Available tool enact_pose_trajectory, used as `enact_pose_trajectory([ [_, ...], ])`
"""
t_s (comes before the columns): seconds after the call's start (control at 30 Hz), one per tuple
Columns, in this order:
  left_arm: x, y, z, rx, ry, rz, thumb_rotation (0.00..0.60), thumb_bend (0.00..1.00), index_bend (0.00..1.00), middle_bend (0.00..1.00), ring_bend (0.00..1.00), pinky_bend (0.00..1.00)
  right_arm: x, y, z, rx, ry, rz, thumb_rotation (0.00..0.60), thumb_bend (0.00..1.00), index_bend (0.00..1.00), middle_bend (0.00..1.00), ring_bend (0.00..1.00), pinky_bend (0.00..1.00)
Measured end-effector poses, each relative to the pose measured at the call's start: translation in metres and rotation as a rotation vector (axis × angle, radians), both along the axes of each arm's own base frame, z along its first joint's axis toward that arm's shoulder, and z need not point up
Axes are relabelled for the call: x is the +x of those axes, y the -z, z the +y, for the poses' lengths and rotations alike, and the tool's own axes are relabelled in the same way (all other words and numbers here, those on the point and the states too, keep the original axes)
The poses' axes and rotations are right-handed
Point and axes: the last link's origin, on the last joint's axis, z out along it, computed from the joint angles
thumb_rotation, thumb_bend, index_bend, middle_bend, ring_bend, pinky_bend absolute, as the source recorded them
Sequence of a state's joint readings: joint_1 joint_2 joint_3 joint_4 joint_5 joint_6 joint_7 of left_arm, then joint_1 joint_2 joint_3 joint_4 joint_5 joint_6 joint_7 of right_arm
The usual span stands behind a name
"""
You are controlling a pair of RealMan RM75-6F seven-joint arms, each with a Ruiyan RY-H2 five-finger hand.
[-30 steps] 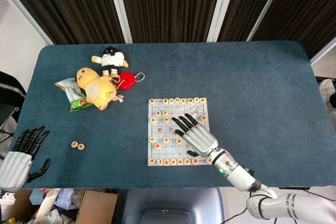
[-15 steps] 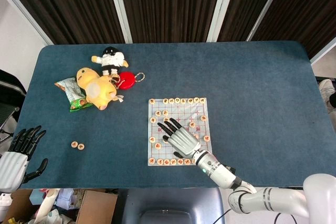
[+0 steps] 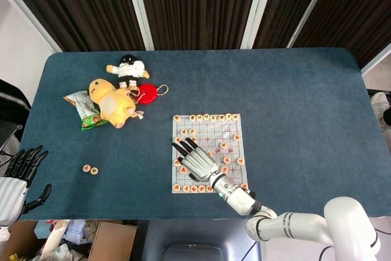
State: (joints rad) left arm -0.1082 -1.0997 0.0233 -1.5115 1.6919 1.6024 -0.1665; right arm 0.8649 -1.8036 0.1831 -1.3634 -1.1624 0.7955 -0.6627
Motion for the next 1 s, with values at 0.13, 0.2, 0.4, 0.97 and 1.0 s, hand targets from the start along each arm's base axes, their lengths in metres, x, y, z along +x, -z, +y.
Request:
enact_pose_trajectory([
  [0.13,0.000,-0.001,-0.001,0.000,0.003,-0.002,0.600,0.40,0.00,0.00,0.00,0.01,0.004,0.006,0.001,0.006,-0.001,-0.003,0.600,0.43,0.55,0.05,0.00,0.00],
  [0.2,0.000,-0.001,-0.001,0.001,0.004,-0.003,0.600,0.40,0.00,0.00,0.00,0.01,0.004,0.007,0.001,0.007,-0.003,-0.001,0.600,0.43,0.56,0.06,0.00,0.00],
  [0.4,0.000,-0.003,-0.002,0.005,0.005,-0.007,0.600,0.40,0.00,0.00,0.00,0.01,0.006,0.010,0.001,0.006,-0.006,0.003,0.600,0.43,0.56,0.06,0.00,0.00],
  [0.97,0.000,-0.004,-0.002,0.010,0.004,-0.003,0.600,0.40,0.00,0.00,0.00,0.01,0.007,0.013,0.000,0.005,-0.004,0.030,0.600,0.47,0.58,0.06,0.00,0.00],
  [1.0,0.000,-0.003,-0.002,0.010,0.003,-0.003,0.600,0.40,0.00,0.00,0.00,0.01,0.008,0.014,0.000,0.005,-0.003,0.030,0.600,0.47,0.58,0.06,0.00,0.00],
])
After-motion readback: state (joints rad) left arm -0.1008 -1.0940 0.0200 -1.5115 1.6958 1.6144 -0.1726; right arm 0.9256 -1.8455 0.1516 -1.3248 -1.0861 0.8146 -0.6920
